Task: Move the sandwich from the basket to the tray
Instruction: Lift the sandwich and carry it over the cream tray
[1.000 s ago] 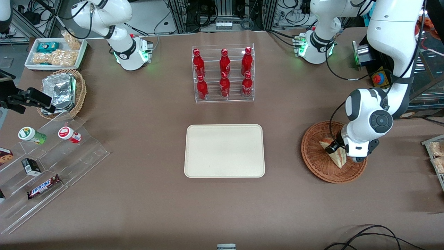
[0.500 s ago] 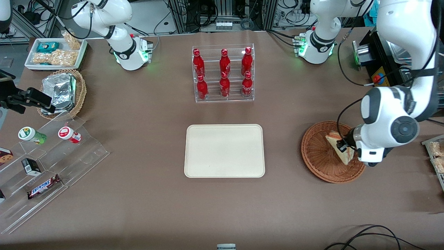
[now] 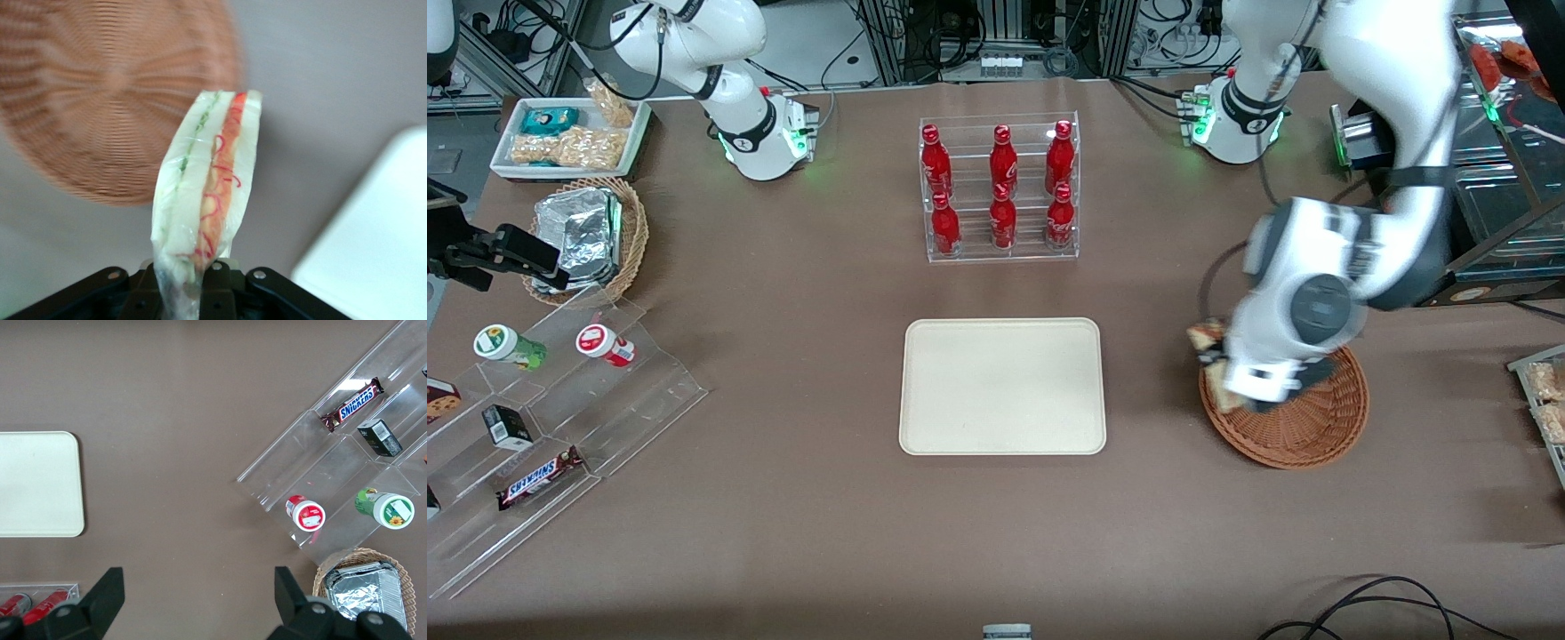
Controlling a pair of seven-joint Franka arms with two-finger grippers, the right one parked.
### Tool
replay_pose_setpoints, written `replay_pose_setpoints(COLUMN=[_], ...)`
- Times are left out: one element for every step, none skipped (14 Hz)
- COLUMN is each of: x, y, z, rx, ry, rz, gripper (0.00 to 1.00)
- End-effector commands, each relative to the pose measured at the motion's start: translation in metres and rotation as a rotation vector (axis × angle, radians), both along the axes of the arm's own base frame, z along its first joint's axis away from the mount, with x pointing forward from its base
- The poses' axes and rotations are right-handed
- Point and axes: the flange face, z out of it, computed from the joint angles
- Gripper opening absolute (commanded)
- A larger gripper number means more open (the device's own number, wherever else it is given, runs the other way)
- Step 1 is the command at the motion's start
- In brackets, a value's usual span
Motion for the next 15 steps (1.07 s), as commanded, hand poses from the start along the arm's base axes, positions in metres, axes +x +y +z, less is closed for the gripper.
replay_pose_setpoints(x=[-0.011,-0.015,-0.022,-0.026,-0.032,-0.039,-0.044,-0.048,-0.053,-0.062,-0.061,-0.058,-0.056,-0.057,-0.058], y=[-0.083,-0.123,-0.155,-0.176,-0.201,-0.222,-0.235,-0.245,-0.252,-0.266,-0.273,-0.278,-0.279,-0.280,-0.279], z=[-0.024,-0.032,-0.044,-0.056,-0.060,-0.069,-0.074,-0.081,-0.089,-0.096,-0.097,-0.098,-0.099,-0.101,-0.105], rx=[-0.030,-0.051,-0.061,-0.072,-0.090,-0.107,-0.118,-0.133,-0.140,-0.146,-0.152,-0.156,-0.157,-0.158,-0.154], ry=[-0.079,-0.101,-0.104,-0.117,-0.146,-0.172,-0.194,-0.212,-0.219,-0.226,-0.239,-0.245,-0.247,-0.246,-0.241], rz=[-0.115,-0.147,-0.147,-0.129,-0.136,-0.142,-0.151,-0.163,-0.172,-0.188,-0.184,-0.178,-0.172,-0.170,-0.170], gripper=[0.01,0.00,0.00,0.00,0.00,0.00,0.00,0.00,0.00,0.00,0.00,0.00,0.00,0.01,0.06])
